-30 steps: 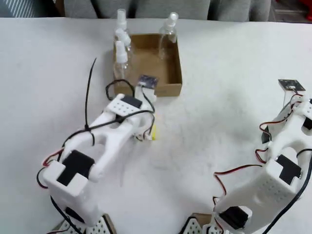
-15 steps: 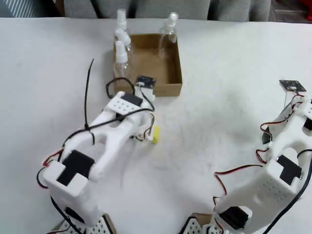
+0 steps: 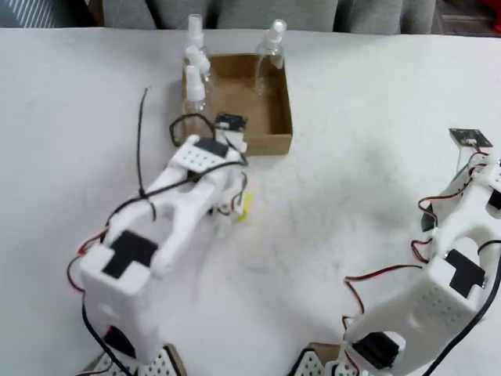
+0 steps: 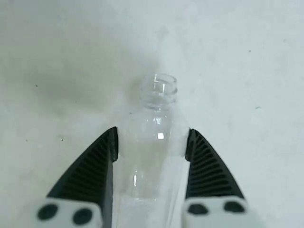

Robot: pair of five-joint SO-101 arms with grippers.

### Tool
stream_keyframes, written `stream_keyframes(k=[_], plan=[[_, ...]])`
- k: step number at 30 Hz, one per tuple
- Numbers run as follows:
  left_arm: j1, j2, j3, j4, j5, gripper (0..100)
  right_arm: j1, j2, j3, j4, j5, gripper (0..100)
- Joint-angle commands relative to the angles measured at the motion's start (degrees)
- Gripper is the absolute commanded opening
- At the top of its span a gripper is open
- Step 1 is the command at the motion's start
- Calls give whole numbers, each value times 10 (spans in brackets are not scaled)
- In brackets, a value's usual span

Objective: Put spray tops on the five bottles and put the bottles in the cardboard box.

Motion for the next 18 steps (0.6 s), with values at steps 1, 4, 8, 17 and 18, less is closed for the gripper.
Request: stream_keyframes(k=[1, 4, 8, 17, 18], plan=[[-3, 39, -82, 52, 4, 185, 7, -24, -12, 2, 7, 17], [4, 44, -84, 62, 4, 183, 7, -24, -9, 1, 7, 17], [7, 44, -83, 65, 4, 180, 4, -24, -9, 1, 7, 17], [3, 42, -84, 44, 3, 34, 2, -25, -9, 1, 3, 17], [1, 42, -84, 42, 3, 20, 2, -25, -9, 2, 3, 17]])
